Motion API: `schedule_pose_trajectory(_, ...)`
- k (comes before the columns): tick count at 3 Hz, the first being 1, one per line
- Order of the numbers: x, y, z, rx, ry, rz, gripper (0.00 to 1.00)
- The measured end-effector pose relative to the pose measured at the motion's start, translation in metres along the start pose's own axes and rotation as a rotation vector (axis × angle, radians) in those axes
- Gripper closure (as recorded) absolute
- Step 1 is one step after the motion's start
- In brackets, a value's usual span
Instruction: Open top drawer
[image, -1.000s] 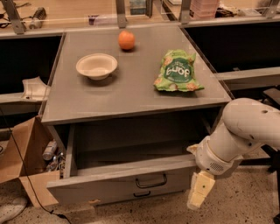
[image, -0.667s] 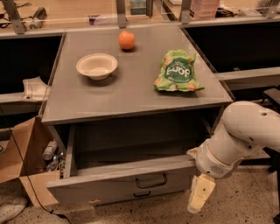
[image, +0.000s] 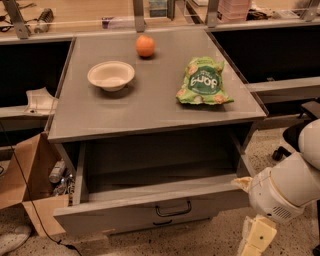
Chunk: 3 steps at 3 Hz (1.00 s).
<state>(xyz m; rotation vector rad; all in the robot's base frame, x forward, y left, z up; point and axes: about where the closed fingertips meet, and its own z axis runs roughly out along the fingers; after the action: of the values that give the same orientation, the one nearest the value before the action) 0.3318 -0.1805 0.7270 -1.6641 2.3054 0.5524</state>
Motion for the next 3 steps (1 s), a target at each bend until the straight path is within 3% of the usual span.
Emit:
schedule_pose_trajectory(1,0.0,0.0,0.0,0.0,0.0,0.0,0.0)
schedule_pose_trajectory(2,-0.014,-0.028,0.004,0.026,0.011,-0.043,0.0)
schedule_pose_trajectory(3,-0.014,-0.028,0.004,0.026,0.01,-0.044,0.0)
